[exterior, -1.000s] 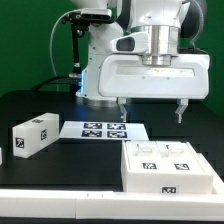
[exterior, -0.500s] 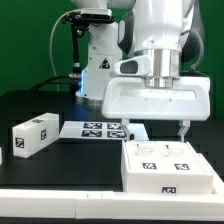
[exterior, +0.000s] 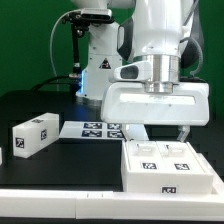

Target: Assemble cabinet

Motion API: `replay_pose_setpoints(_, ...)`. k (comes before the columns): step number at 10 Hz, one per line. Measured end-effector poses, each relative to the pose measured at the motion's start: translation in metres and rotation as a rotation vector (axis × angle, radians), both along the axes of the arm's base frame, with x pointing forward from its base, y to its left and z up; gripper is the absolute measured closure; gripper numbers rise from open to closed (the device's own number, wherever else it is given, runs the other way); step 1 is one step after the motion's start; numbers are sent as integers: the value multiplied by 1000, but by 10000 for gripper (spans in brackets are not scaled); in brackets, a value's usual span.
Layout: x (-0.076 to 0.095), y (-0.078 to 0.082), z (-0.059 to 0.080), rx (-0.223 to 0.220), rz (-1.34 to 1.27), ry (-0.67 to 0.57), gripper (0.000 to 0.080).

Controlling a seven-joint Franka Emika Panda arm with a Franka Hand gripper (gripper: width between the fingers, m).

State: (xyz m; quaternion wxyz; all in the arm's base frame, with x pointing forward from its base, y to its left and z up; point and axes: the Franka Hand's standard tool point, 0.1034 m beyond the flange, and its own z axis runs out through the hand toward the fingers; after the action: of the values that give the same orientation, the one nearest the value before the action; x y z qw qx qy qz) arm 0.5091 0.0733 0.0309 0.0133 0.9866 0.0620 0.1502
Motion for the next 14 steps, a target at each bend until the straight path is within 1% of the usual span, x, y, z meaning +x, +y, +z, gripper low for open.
replay_pose_setpoints(2,6,-13,-6,3,-35,3,5)
replay_pose_setpoints(4,5,-16,-20,8,-49,1,5)
replay_pose_setpoints(7,4,-16,-21,3,-37,4,17)
replay_pose_setpoints(8,4,-16,-21,2,-33,5,259)
replay_pose_setpoints(9,4,-16,-21,1,-28,5,259)
replay_pose_setpoints(10,4,-16,-22,-1,-23,5,451)
replay_pose_setpoints(11,4,-16,-22,-2,-19,5,586)
replay_pose_setpoints(14,4,-16,-22,-4,-15,5,584)
